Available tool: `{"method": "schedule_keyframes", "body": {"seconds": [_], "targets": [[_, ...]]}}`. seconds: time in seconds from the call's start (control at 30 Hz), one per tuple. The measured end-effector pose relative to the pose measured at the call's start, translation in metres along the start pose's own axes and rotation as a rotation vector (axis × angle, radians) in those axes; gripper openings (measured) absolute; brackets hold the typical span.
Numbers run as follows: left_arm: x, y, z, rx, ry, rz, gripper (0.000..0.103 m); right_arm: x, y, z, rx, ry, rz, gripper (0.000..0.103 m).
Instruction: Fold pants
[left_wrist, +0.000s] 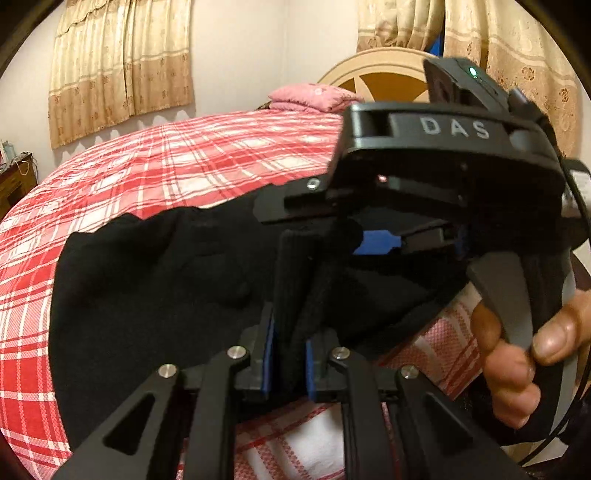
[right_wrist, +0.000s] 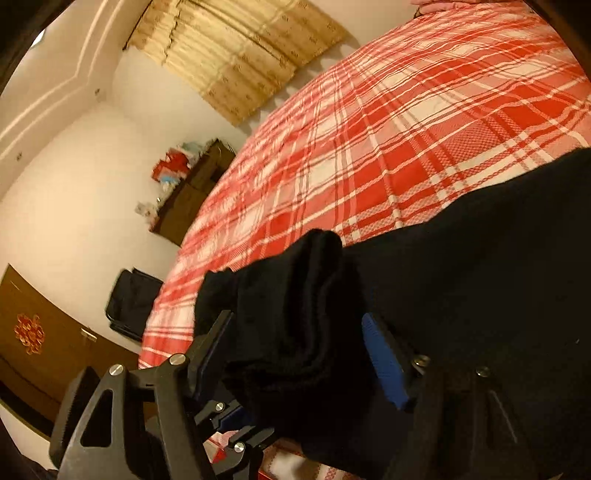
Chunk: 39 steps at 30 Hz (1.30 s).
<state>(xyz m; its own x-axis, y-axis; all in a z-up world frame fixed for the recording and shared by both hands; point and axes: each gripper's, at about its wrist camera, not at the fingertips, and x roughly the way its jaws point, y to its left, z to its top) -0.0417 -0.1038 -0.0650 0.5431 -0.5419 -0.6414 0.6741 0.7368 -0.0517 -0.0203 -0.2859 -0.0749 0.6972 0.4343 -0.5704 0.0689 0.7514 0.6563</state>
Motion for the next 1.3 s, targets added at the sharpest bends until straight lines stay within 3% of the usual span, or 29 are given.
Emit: {"method": "schedule_keyframes", "body": {"seconds": [0.2,0.4,0.63,0.77,0.93,1.0,1.1,1.17,1.3], "targets": [[0.000,0.001,0.001,-0.028,0.027,-0.010,0.015,0.009,0.000,0.003,0.024,0.021,0.012,0.072],[0.000,-0.004,0.000,-0.017,0.041,0.002,0.015,0.012,0.009,-0.005,-0.046,0.035,-0.047,0.036],[0.007,-0.012,0.002,-0.010,0.052,0.010,0.015,0.017,-0.012,-0.004,0.028,0.051,0.010,0.036],[0.009,-0.009,0.002,-0.002,0.052,0.014,0.015,0.017,-0.005,-0.008,-0.021,0.033,-0.021,0.035],[0.006,-0.010,0.002,-0.007,0.050,-0.001,0.016,0.012,0.012,-0.011,-0.122,0.015,-0.090,0.026],[-0.003,-0.005,0.004,-0.017,0.057,-0.032,0.021,0.003,0.019,-0.008,-0.156,0.000,-0.079,0.025],[-0.024,0.005,0.011,-0.034,0.064,-0.094,0.048,-0.014,0.026,-0.003,-0.204,-0.026,-0.062,0.023],[-0.042,0.012,0.015,-0.051,0.022,-0.102,0.066,-0.026,0.032,-0.002,-0.240,-0.040,-0.062,0.022],[-0.072,0.026,0.028,-0.063,-0.088,-0.081,0.074,-0.044,0.026,-0.001,-0.243,-0.046,-0.091,0.019]]}}
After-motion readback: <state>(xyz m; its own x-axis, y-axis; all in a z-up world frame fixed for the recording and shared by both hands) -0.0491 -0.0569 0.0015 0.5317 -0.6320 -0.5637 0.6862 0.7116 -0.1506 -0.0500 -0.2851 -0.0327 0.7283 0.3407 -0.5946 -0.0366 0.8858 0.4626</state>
